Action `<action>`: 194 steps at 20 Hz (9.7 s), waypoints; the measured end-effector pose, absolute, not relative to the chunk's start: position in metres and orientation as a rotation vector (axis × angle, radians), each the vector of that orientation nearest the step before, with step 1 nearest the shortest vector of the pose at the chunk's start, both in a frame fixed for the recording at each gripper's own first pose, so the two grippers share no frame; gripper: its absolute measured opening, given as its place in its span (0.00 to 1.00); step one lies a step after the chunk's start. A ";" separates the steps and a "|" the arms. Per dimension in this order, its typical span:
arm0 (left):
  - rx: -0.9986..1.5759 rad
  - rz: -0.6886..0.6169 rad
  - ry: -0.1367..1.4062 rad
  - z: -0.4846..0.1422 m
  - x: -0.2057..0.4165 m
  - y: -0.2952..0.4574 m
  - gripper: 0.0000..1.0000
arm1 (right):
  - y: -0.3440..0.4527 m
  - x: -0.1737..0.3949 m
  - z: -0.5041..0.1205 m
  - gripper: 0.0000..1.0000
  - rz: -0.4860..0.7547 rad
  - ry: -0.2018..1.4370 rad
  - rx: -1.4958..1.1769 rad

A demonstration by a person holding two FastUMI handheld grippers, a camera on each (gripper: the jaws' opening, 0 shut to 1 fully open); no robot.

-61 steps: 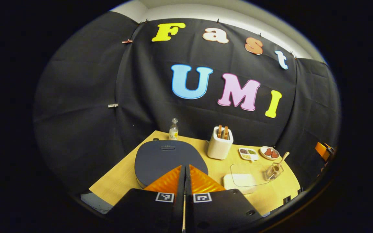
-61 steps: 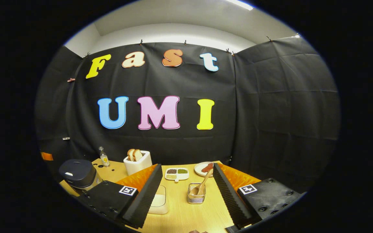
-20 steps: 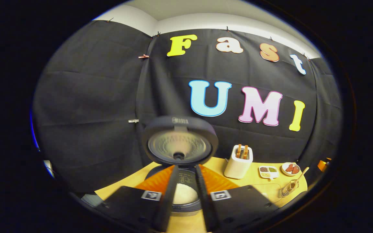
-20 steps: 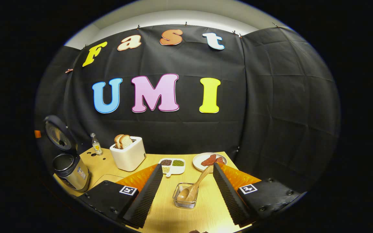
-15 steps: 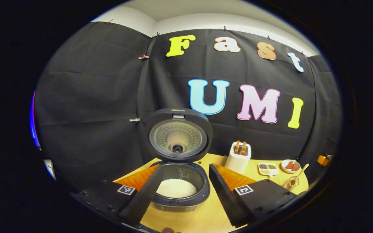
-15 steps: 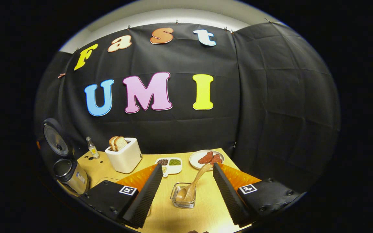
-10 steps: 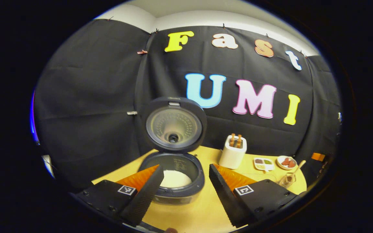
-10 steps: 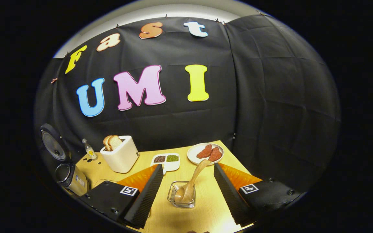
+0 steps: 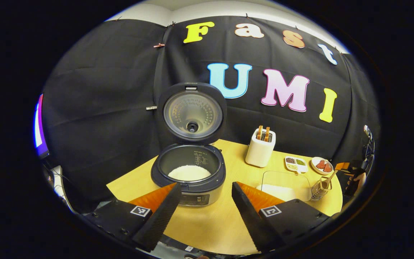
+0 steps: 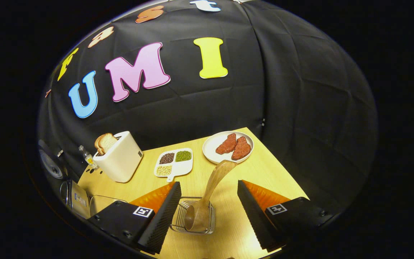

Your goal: Close the left gripper, press the button to open the rice cooker; take a wooden spoon from the chopstick holder with the right hand, scoop a spoonful of rice and pour it into the rice cooker, then put the wooden spoon back into the chopstick holder.

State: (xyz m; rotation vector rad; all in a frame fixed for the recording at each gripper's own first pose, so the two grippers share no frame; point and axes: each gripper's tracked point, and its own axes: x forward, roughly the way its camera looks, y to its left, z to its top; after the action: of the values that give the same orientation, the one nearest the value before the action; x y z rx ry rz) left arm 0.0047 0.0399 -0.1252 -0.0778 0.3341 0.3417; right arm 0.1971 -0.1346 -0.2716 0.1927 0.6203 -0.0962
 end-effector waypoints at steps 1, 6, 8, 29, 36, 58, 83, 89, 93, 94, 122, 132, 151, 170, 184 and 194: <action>-0.080 0.356 0.346 -0.130 0.002 0.039 0.95 | -0.136 0.200 -0.282 0.98 -0.098 0.642 0.207; -0.099 0.410 0.391 -0.146 -0.018 0.031 0.95 | -0.133 0.216 -0.332 0.94 -0.108 0.757 0.313; -0.106 0.415 0.412 -0.156 -0.027 0.025 0.95 | -0.134 0.229 -0.333 0.67 -0.133 0.742 0.347; -0.112 0.215 0.376 -0.159 0.001 0.035 0.95 | -0.081 0.216 -0.182 0.11 -0.070 0.484 0.274; -0.142 0.152 0.375 -0.169 0.005 0.059 0.95 | 0.015 0.199 -0.147 0.11 0.059 0.481 0.323; -0.139 0.118 0.397 -0.204 0.016 0.101 0.95 | 0.097 0.153 -0.300 0.11 0.079 0.500 0.008; -0.184 0.016 0.390 -0.200 -0.006 0.126 0.95 | 0.160 0.113 -0.303 0.12 -0.071 0.744 0.662; -0.165 -0.076 0.356 -0.184 0.011 0.119 0.95 | 0.118 0.100 -0.293 0.11 -0.235 0.710 0.873; -0.179 -0.098 0.332 -0.174 0.014 0.119 0.95 | 0.090 0.098 -0.270 0.12 -0.289 0.666 0.917; -0.185 -0.101 0.331 -0.173 0.014 0.120 0.95 | 0.085 0.099 -0.262 0.12 -0.290 0.656 0.929; -0.268 0.168 0.288 -0.169 -0.036 0.230 0.95 | 0.356 0.114 -0.151 0.11 0.306 0.713 0.899; -0.312 0.203 0.275 -0.166 -0.030 0.261 0.95 | 0.446 0.095 -0.144 0.11 0.603 0.513 0.325; -0.133 0.203 0.250 -0.152 -0.016 0.260 0.95 | 0.485 0.029 -0.194 0.11 0.943 0.376 -0.214; -0.079 0.144 0.158 -0.094 0.030 0.172 0.95 | 0.114 0.163 -0.079 0.11 0.153 0.291 0.307; -0.117 0.365 0.109 -0.067 0.036 0.138 0.95 | -0.111 0.209 -0.186 0.12 -0.180 0.431 0.388; -0.108 0.474 0.064 -0.038 0.046 0.116 0.95 | -0.128 0.208 -0.290 0.12 -0.217 0.626 0.415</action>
State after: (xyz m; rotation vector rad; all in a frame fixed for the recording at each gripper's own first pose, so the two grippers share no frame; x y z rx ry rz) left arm 0.0462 0.1164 -0.0382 -0.1085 0.0636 0.4743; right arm 0.2082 -0.1282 -0.2902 0.4146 0.6261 -0.2170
